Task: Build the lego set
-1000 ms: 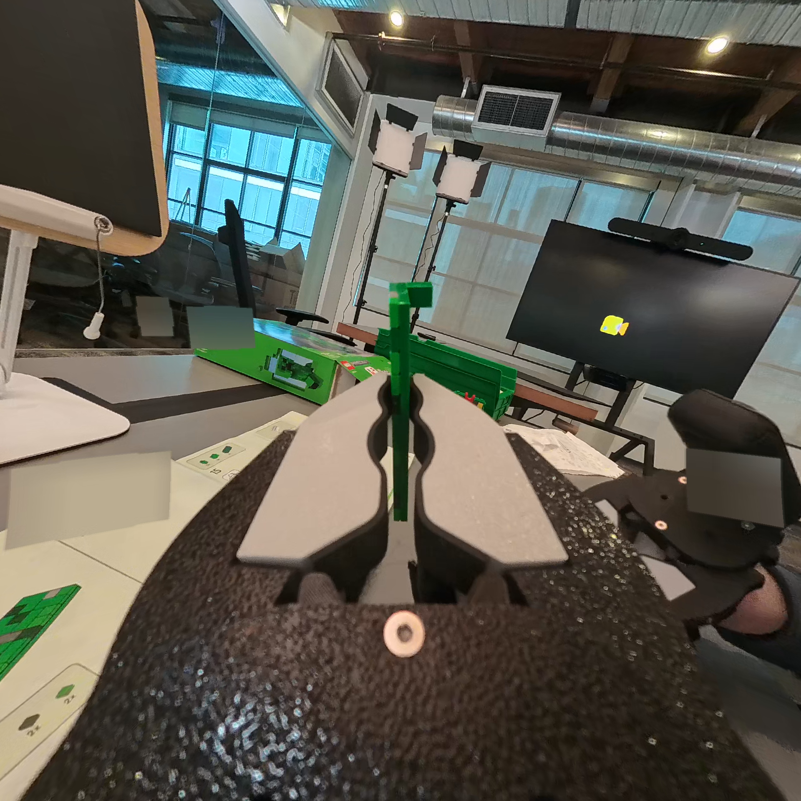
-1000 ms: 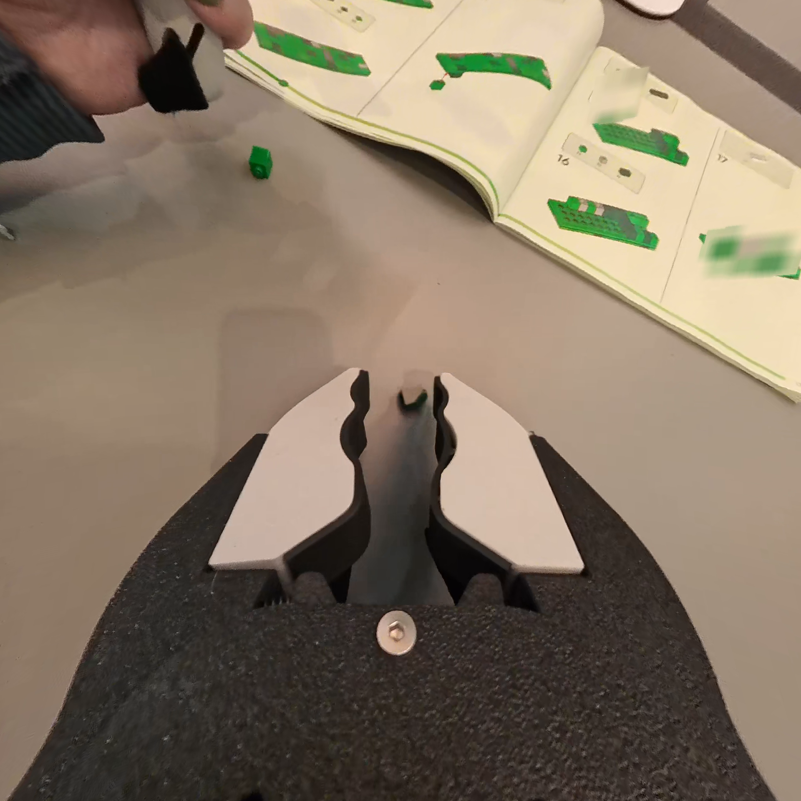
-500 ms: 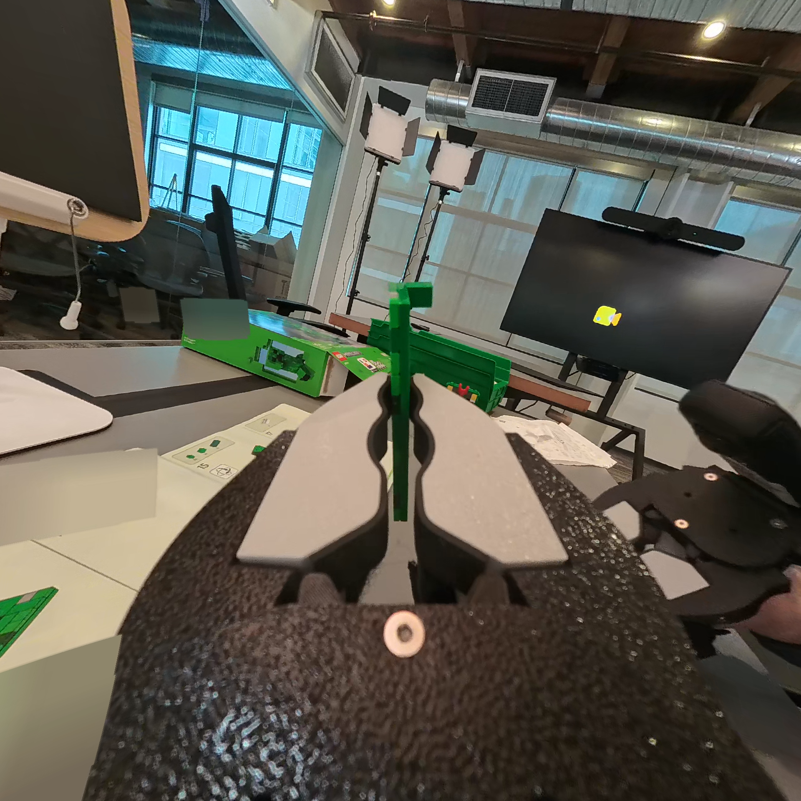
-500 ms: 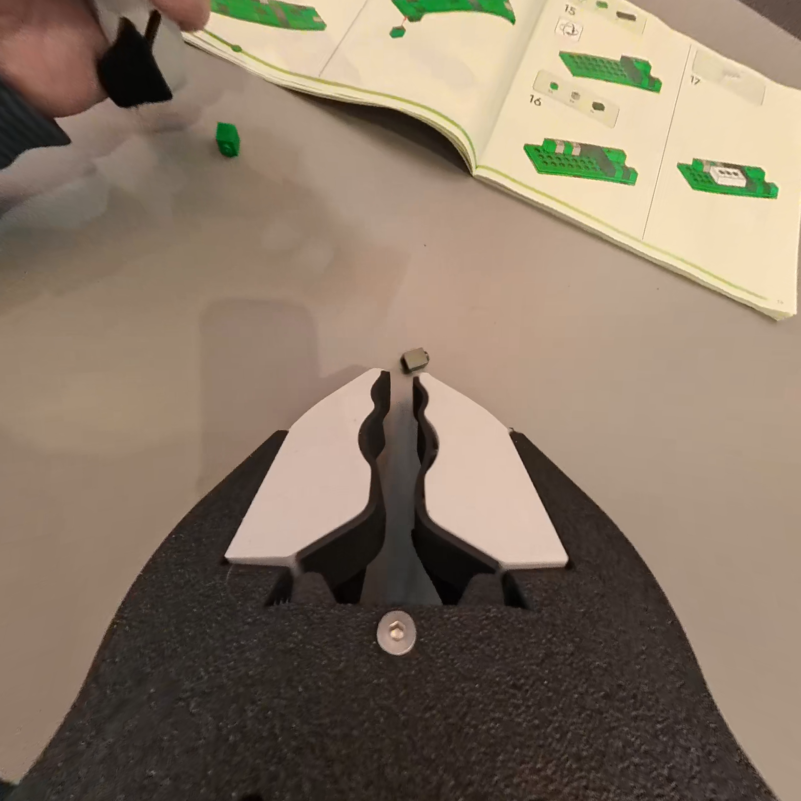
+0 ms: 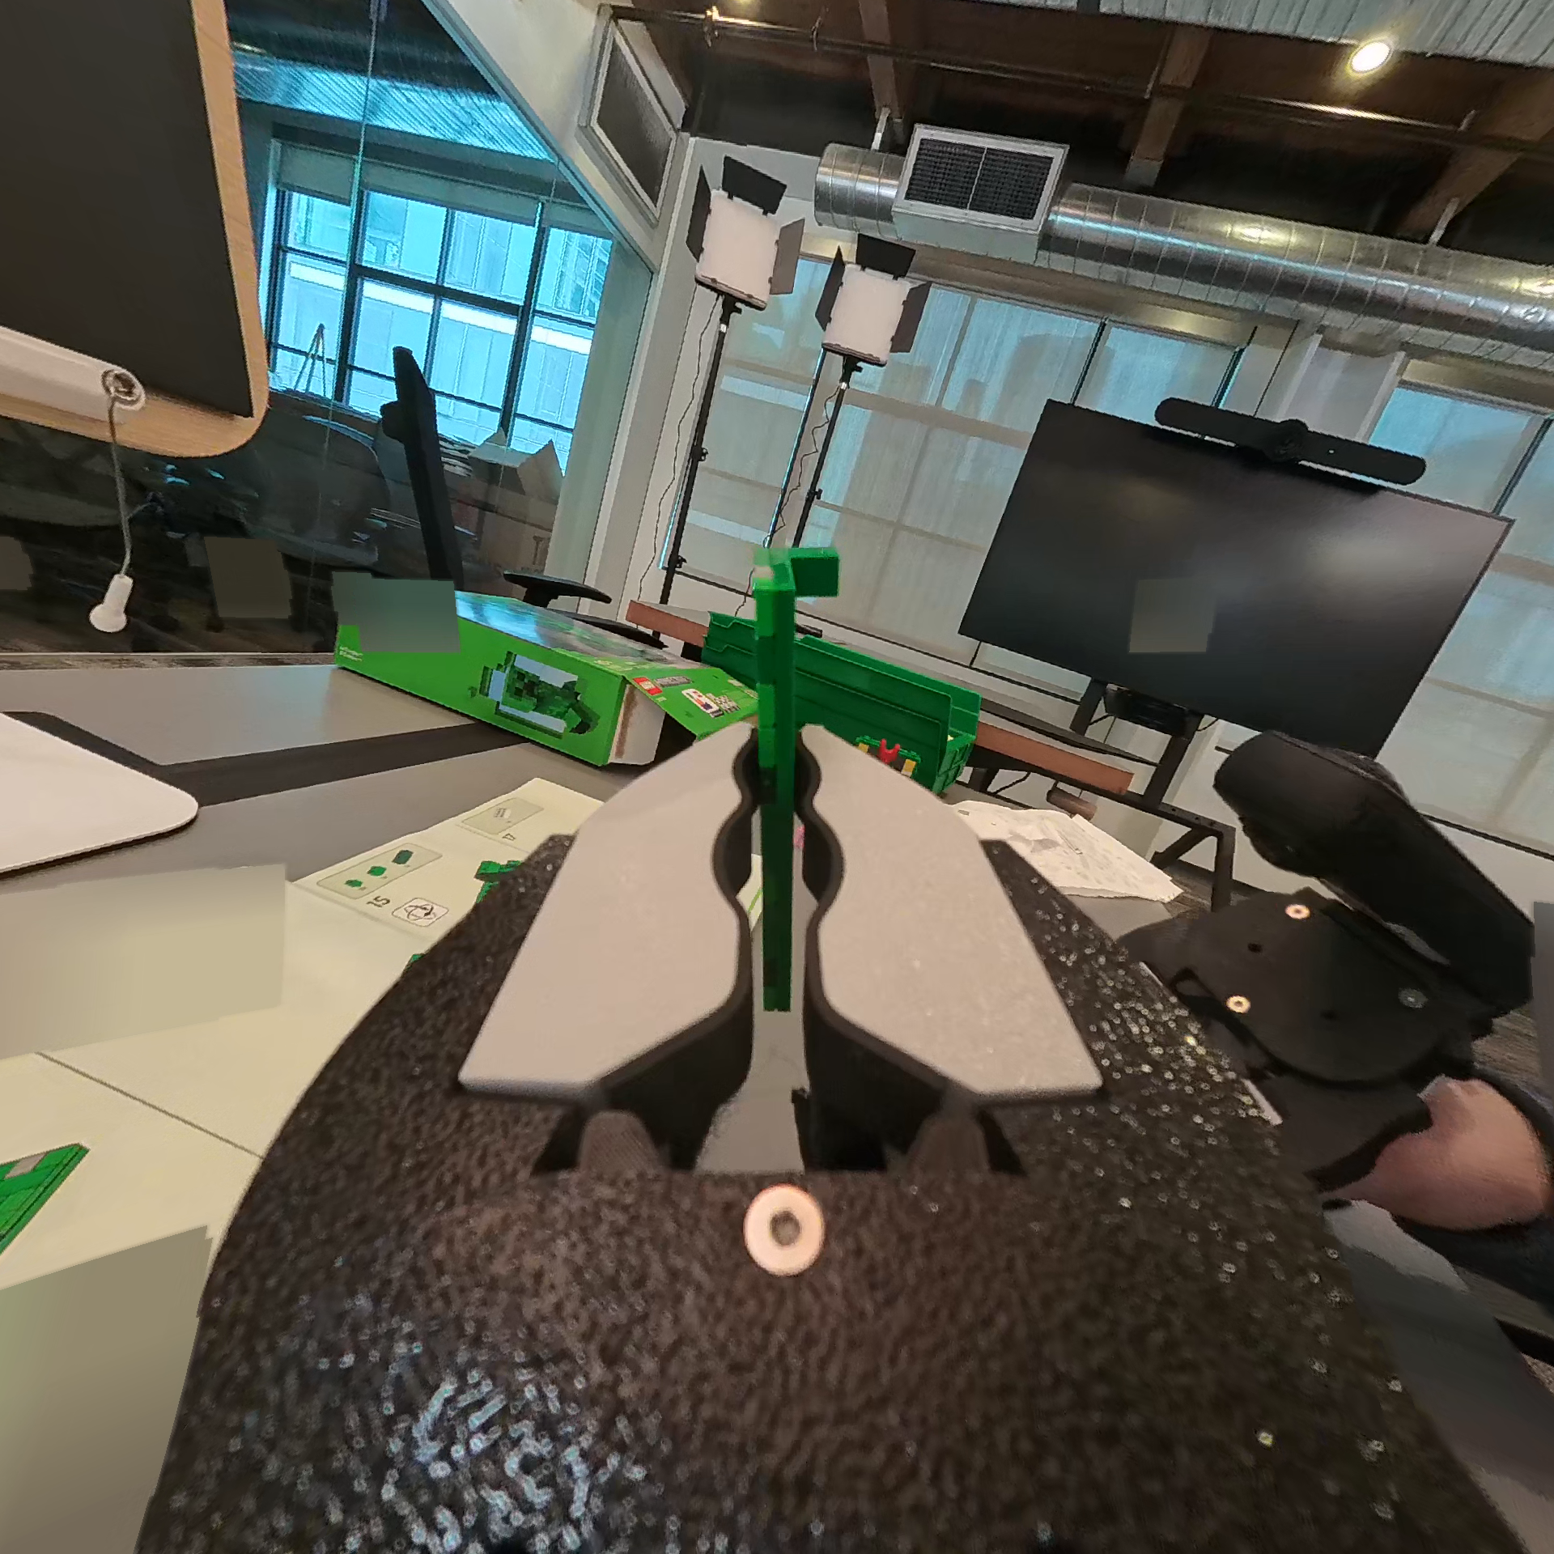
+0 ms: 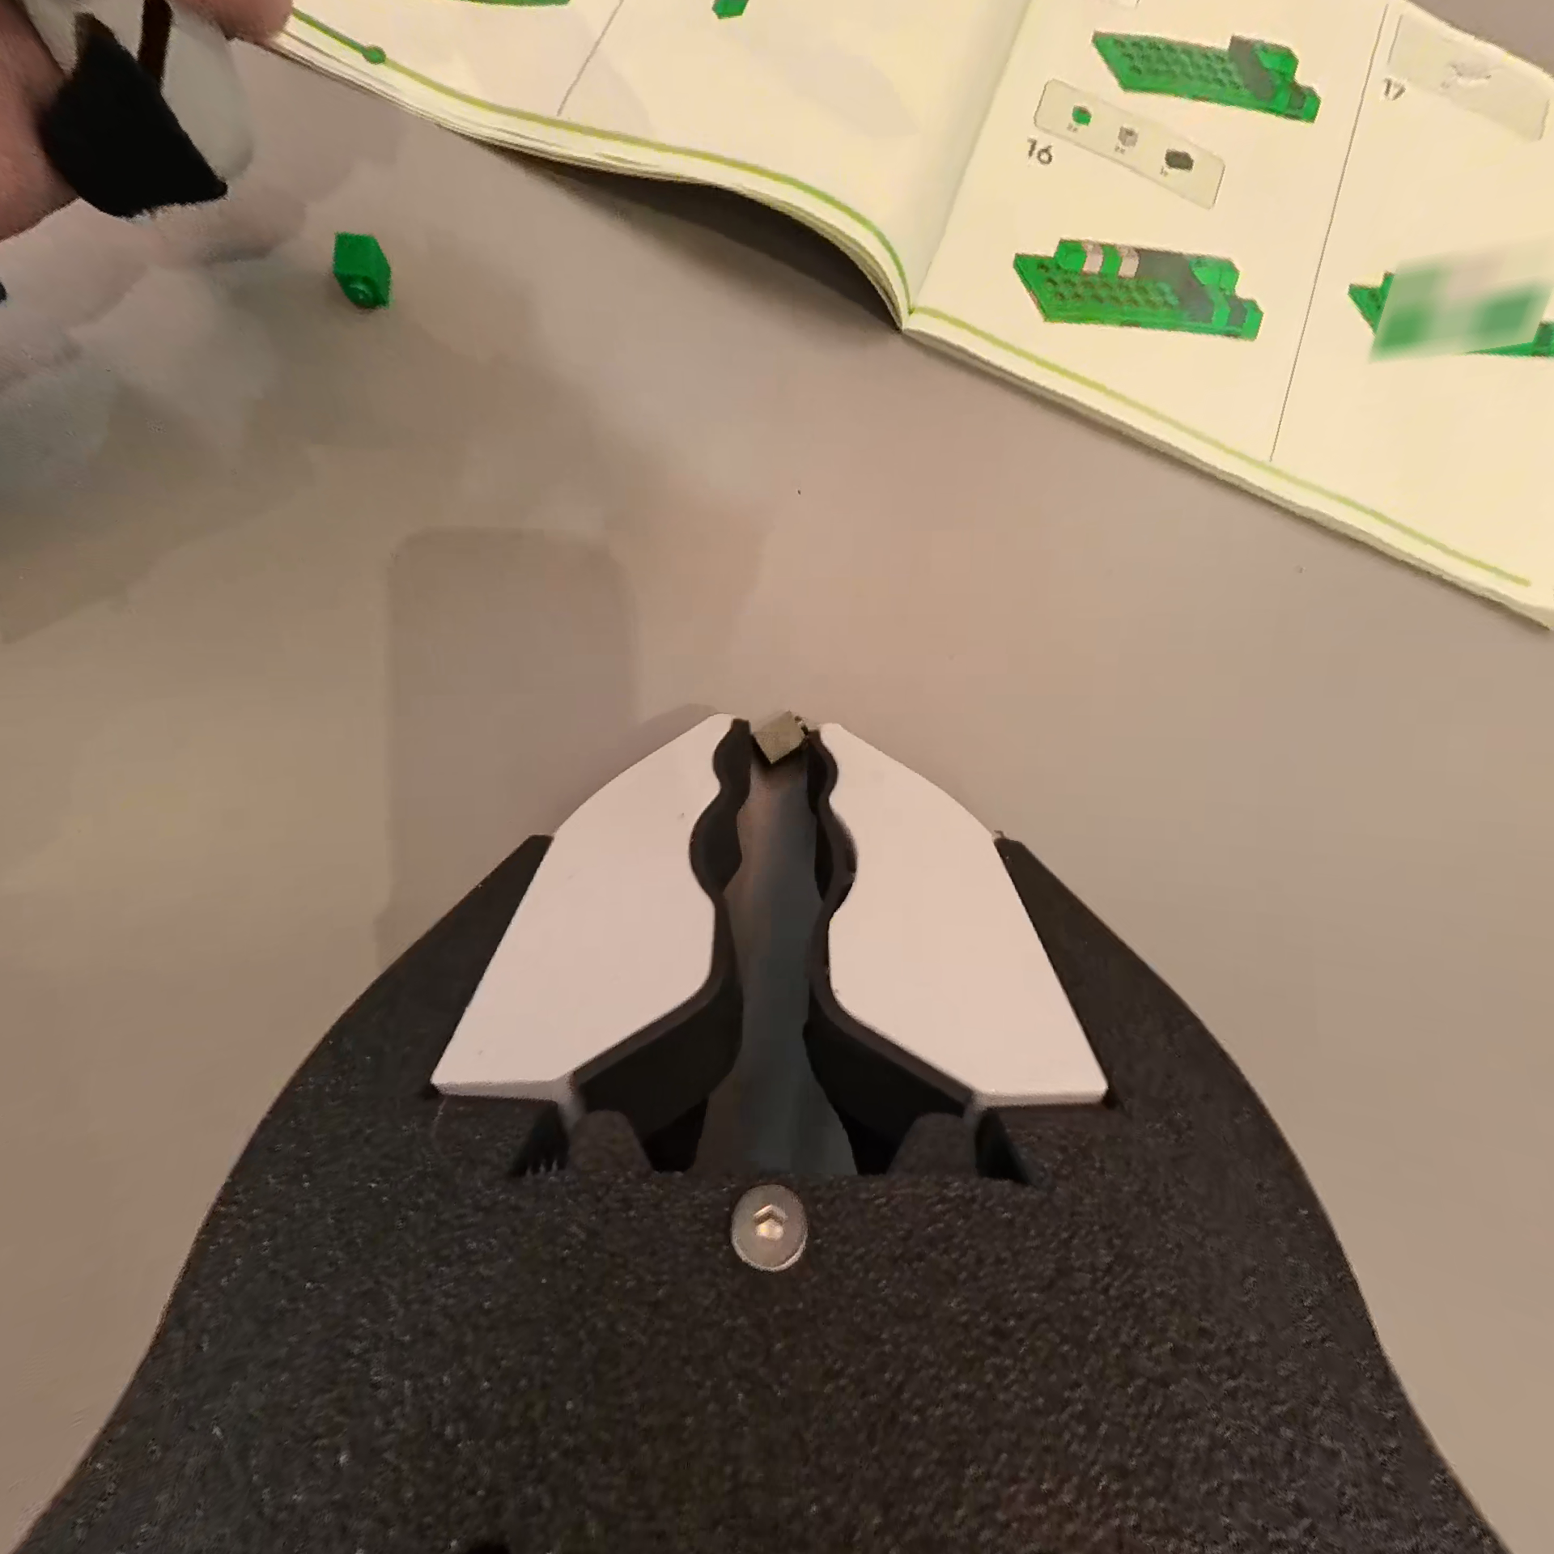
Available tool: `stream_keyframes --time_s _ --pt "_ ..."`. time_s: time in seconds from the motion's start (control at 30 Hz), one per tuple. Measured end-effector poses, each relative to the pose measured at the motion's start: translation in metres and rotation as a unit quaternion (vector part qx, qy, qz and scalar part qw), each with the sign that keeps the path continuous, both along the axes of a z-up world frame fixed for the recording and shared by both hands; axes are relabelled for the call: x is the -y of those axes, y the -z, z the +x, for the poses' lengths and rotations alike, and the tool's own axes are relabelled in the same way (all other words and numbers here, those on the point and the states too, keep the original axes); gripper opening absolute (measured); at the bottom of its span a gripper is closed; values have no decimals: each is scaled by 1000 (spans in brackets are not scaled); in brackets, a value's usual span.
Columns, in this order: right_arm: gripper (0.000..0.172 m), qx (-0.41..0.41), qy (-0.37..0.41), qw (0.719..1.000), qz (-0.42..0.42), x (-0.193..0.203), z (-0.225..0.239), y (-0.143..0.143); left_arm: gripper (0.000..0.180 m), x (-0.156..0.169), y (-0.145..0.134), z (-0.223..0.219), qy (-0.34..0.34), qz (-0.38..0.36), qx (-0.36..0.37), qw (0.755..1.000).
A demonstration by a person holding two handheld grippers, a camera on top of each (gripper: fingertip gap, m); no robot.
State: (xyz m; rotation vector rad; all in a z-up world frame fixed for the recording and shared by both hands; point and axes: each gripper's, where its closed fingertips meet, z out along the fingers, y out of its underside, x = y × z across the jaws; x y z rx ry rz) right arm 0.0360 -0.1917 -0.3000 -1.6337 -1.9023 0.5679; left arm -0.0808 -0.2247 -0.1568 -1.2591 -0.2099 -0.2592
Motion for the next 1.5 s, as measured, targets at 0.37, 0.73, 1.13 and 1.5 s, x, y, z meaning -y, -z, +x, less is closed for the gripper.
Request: stream_keyframes --time_s 0.37,0.73,1.13,1.5 --pt "18 -12 -260 964 50 30 -15 -2 6 -2 2 2 7 -5 -1 1000" --pt "16 -69 -9 997 -20 23 -5 -6 5 -1 2 0 4 -3 3 1000" --pt "16 -67 -49 994 -67 16 -14 -5 5 -2 2 1 8 -2 4 1000" --pt "9 -63 -70 993 -70 19 -15 -5 5 -3 2 2 12 -1 9 1000"
